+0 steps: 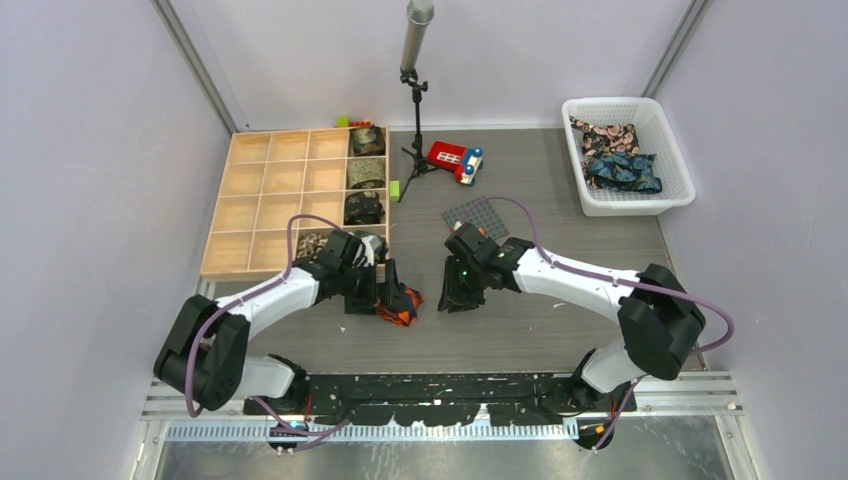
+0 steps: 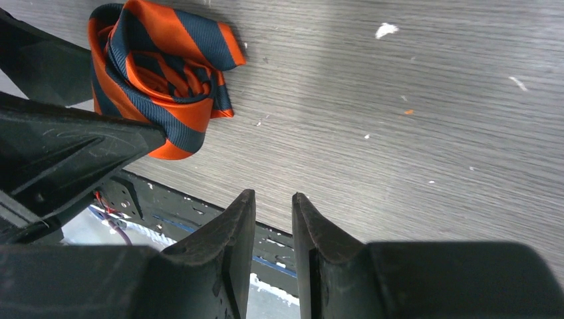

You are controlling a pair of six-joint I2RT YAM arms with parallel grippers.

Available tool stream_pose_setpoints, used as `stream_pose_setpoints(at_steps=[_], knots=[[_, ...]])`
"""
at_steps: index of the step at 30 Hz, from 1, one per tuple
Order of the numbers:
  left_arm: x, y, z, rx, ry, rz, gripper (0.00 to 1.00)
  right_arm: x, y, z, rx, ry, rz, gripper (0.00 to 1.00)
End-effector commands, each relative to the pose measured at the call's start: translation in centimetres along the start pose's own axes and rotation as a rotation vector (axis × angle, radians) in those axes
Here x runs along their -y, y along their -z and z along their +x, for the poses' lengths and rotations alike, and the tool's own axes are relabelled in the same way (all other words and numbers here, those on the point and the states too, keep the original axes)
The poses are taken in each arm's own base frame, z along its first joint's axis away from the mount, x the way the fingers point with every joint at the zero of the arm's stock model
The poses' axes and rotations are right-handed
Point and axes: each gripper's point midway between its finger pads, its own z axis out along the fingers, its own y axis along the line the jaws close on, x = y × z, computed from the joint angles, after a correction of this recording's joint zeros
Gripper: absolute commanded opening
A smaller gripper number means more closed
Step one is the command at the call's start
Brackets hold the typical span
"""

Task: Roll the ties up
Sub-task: Pick up the tie at the center of the board.

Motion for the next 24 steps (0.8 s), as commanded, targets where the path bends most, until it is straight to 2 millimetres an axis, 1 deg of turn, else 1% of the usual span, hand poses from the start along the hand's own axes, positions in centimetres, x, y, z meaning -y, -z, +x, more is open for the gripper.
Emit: stream_pose_setpoints(at_steps=[1, 3, 7, 11, 15, 16, 20, 24], knots=[[-1.1, 1.7, -0.7, 0.056, -0.03, -0.109, 1.0, -1.9, -1.8, 0.2, 0.03, -0.016, -0.035, 0.32], [-1.7, 2.3, -1.1, 0.081, -0.051, -0.158, 1.0, -2.1, -2.5, 0.3, 0.028, -0.017, -0.028, 0.32], [-2.9, 2.0, -1.2, 0.054, -0.082, -0.218, 1.0, -2.1, -3.2, 0.2, 0.02, -0.015, -0.005, 0.31], [-1.6, 0.8, -1.9, 0.065, -0.109, -0.13, 1.0, -1.7, -3.5, 0.4, 0.02, -0.018, 0.006, 0.31], [-1.2, -0.3, -2.3, 0.073, -0.146, -0.079, 1.0, -1.9, -3.8, 0.8, 0.013, -0.027, -0.016, 0.31], [-0.8, -0.4, -2.4, 0.058, -0.151, -0.063, 1.0, -1.9, -4.0, 0.9, 0.013, -0.03, -0.019, 0.31], [-0.4, -1.2, -2.0, 0.041, -0.104, -0.019, 0.99, -2.1, -4.4, 0.7, 0.017, -0.031, -0.02, 0.31], [-0.4, -1.8, -1.3, 0.042, -0.053, -0.004, 0.96, -2.3, -5.1, 0.3, 0.022, -0.033, -0.017, 0.31]])
